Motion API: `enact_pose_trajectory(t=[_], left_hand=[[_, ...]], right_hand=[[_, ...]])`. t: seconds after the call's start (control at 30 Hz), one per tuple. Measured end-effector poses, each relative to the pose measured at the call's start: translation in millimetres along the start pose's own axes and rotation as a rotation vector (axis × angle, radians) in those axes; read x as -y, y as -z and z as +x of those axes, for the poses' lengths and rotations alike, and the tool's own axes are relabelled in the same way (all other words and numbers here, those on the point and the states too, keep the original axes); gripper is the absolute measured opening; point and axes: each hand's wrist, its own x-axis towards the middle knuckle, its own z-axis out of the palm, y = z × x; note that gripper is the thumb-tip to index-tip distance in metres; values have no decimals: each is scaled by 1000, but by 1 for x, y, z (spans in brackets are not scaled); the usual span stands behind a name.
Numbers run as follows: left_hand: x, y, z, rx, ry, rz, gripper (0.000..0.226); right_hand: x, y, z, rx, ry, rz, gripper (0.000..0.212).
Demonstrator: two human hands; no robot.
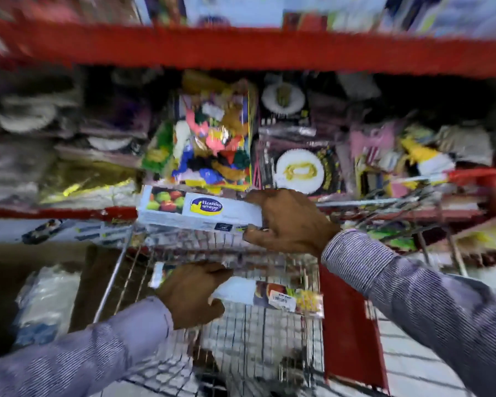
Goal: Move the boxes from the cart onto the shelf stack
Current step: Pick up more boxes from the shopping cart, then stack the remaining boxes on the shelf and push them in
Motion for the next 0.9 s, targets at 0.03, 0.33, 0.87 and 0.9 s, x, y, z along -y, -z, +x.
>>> enact_pose_trajectory(t=[0.03,0.33,0.87,0.9], left_hand=[[-2,26,-5,-69,12,48,63],[-15,240,-20,-452,121,97,60],[16,380,43,-665,175,32,63],[20,382,48,-664,181,32,64]], right_hand=[[6,25,10,-11,-1,5,58],[39,231,79,-183,40,-129,46],[-4,309,156,-38,-191,-265,52],[-8,307,162,-32,-201,-277,54]])
